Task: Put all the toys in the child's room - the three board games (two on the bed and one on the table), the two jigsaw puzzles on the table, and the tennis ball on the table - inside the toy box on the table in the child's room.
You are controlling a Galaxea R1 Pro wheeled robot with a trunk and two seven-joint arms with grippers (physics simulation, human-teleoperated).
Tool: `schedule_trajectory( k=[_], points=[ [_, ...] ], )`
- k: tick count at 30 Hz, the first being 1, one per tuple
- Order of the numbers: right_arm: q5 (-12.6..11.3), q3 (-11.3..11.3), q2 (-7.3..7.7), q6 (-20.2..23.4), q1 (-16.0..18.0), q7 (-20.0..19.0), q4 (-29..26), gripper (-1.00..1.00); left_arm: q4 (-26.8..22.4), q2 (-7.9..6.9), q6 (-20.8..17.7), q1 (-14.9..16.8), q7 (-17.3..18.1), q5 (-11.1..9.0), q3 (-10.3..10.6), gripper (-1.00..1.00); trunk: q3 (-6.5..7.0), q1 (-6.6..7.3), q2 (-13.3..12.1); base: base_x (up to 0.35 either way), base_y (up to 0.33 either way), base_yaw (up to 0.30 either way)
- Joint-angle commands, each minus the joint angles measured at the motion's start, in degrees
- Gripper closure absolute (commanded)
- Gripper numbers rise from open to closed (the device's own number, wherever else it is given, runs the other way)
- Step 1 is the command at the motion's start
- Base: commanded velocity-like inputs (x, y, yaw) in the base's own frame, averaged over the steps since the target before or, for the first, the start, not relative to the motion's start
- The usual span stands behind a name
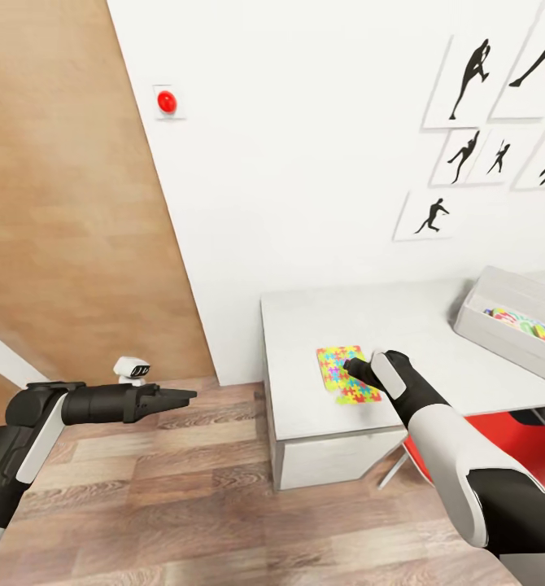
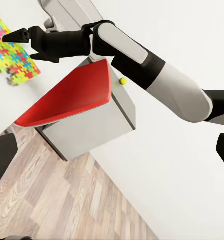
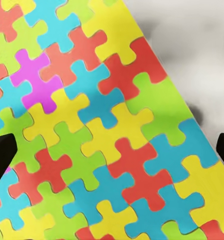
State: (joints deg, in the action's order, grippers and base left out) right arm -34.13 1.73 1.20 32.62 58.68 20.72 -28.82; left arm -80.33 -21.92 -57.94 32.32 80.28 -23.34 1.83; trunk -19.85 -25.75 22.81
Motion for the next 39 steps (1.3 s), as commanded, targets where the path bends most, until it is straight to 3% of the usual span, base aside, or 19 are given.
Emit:
schedule_trajectory(
  k=[1, 33, 39],
  points=[
    [-0.6, 0.2, 0.03, 0.2, 0.0, 0.5, -0.1, -1.00, 0.0, -0.05, -0.6, 0.1, 0.1, -0.2, 0.1, -1.00, -0.10, -0.04, 0.1, 0.020, 0.030, 0.000],
    [-0.6, 0.4, -0.14, 0.2, 0.0, 0.5, -0.2, -1.00, 0.0, -0.05, -0.6, 0.0, 0.1, -0.2, 0.0, -1.00, -0.10, -0.04, 0.1, 0.010, 0.123, 0.000],
    [-0.6, 1.9, -0.15, 0.1, 0.0, 0.5, -0.2, -1.00, 0.0, -0.05, -0.6, 0.1, 0.1, -0.2, 0.1, -1.00, -0.10, -0.04, 0.1, 0.009, 0.162, 0.000]
  ],
)
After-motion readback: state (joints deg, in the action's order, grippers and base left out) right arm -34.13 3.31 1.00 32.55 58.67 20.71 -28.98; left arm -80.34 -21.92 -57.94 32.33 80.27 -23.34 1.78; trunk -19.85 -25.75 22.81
